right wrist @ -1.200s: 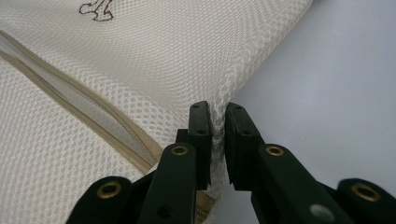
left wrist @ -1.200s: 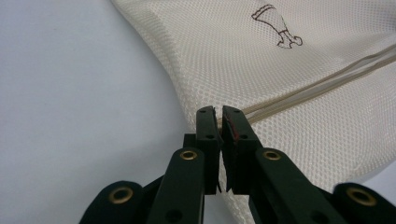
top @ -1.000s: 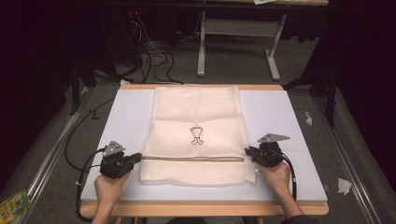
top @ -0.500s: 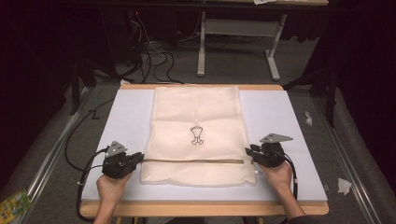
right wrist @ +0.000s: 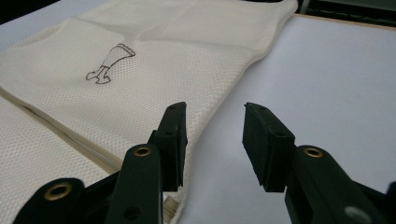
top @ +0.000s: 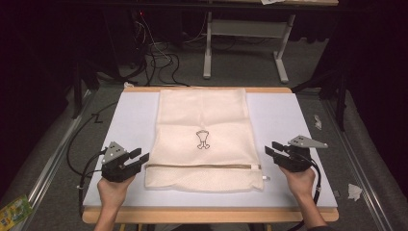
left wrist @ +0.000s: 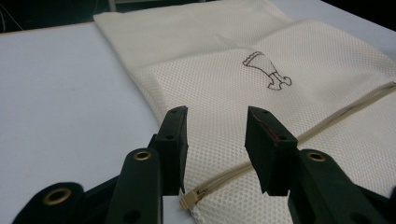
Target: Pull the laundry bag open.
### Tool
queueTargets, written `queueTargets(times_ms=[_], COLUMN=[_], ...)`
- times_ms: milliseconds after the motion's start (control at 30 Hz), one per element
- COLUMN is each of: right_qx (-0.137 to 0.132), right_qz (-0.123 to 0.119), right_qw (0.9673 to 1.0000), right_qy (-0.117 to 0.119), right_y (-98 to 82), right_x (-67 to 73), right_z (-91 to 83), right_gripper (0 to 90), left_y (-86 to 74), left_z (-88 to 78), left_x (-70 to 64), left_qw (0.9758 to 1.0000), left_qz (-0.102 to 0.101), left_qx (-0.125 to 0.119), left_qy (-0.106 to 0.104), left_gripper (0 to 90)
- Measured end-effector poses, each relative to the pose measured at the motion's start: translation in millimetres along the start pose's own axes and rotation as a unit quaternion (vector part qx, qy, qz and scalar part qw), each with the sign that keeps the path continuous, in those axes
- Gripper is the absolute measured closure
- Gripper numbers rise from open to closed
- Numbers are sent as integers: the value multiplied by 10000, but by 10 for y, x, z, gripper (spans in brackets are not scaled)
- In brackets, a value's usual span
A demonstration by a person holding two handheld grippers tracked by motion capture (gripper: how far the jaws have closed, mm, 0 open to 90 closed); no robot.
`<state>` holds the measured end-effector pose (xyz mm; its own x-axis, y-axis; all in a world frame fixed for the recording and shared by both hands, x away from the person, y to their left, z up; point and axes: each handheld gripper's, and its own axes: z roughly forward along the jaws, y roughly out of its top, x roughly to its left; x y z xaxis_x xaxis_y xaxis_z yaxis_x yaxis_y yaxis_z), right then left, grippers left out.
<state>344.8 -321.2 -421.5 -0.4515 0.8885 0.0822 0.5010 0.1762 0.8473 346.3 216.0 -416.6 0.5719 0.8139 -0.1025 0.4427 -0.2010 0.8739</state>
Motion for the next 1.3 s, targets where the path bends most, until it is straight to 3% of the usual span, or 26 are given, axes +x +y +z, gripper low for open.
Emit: queueTargets(times_ms=[367, 600, 1100, 1300], right_qx=[-268, -361, -463, -416], right_qz=[285, 424, 665, 973], right_qw=[9988, 9975, 9944, 9921], right_qy=[-286, -436, -671, -667], right_y=[-69, -114, -212, -320], right_x=[-278, -400, -611, -739], right_z=[-269, -384, -526, -510], right_gripper=[604, 603, 603, 592], left_y=[-42, -68, -108, -217], left_z=[-156, -197, -198, -143], left_x=[188, 263, 398, 509], left_qw=[9988, 9981, 9961, 9940], left_qz=[-353, -429, -607, -839], left_qx=[-254, -293, -328, -259], left_qy=[207, 344, 549, 651], left_gripper=[574, 572, 557, 552])
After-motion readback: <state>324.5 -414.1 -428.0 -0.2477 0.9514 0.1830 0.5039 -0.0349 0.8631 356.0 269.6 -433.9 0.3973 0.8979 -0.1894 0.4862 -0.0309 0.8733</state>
